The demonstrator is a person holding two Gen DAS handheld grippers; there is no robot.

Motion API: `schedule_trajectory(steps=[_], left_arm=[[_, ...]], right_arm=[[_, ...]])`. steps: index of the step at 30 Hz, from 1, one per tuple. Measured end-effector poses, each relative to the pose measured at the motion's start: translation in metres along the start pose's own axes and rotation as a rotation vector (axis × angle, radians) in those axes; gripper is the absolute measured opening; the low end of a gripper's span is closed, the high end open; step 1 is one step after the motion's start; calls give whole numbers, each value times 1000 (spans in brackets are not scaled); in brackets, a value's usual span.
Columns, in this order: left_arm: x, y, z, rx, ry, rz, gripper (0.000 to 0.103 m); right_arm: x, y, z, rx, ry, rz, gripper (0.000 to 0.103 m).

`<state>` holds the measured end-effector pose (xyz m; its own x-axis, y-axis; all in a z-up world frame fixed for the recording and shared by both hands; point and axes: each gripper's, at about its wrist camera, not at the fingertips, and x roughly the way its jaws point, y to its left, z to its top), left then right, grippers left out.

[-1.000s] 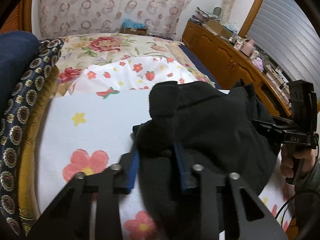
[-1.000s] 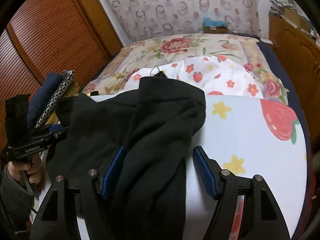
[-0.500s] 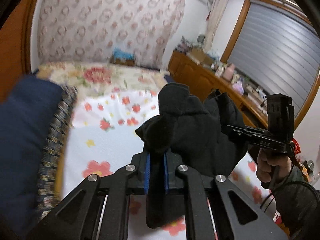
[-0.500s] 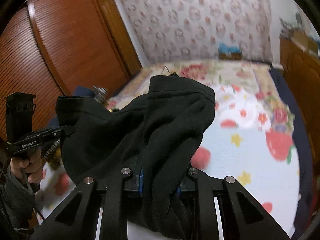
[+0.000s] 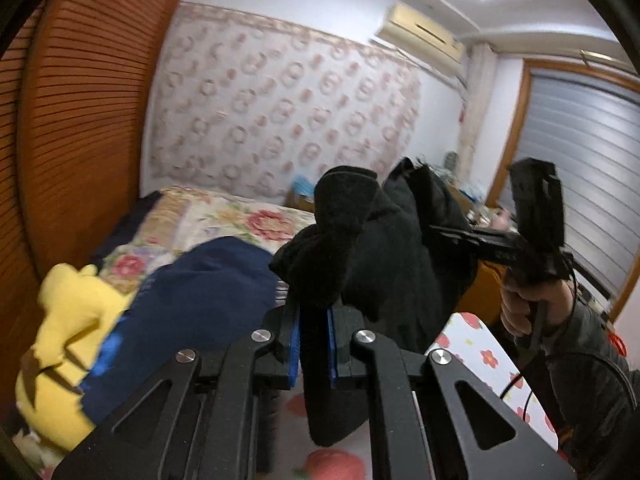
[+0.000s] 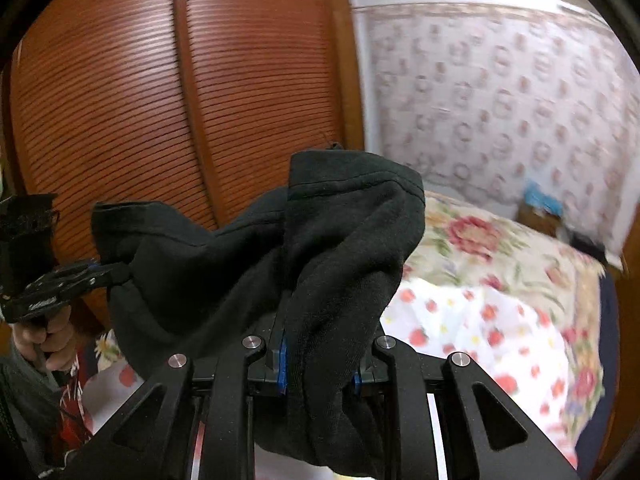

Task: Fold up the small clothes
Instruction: 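Carry the folded T-shirt with both grippers toward the clothes stack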

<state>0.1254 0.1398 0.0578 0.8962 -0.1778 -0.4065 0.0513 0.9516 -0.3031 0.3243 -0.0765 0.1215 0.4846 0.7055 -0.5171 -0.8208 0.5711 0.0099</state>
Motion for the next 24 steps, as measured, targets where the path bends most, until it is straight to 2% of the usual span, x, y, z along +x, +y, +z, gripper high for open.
schedule_trajectory(steps=[4, 7, 11, 14, 15, 17, 18, 20, 22, 24], left_arm=[[-20, 36, -16, -67, -17, 65, 10], [-17, 57, -30, -102, -2, 114, 9], [-15, 81, -45, -153, 25, 139, 9], [-6, 85, -52, -154, 45, 163, 9], [-6, 85, -55, -151, 53, 173, 9], [-3, 87, -62, -142, 83, 188, 9], [-1, 86, -63, -143, 95, 192, 9], [1, 86, -67, -135, 107, 200, 9], [1, 86, -68, -132, 107, 205, 9], [1, 87, -68, -127, 102, 209, 9]], right_arm=[[48, 15, 33, -81, 42, 43, 22], [96, 27, 51, -148, 91, 60, 22], [149, 37, 70, -179, 133, 66, 22], [168, 33, 74, -174, 128, 81, 23], [179, 40, 77, -181, 135, 70, 24], [195, 41, 77, -166, 158, 27, 34], [196, 43, 76, -150, 157, -12, 36], [192, 42, 76, -129, 128, -79, 49], [183, 42, 76, -136, 88, -149, 51], [169, 49, 68, -161, 56, -145, 51]])
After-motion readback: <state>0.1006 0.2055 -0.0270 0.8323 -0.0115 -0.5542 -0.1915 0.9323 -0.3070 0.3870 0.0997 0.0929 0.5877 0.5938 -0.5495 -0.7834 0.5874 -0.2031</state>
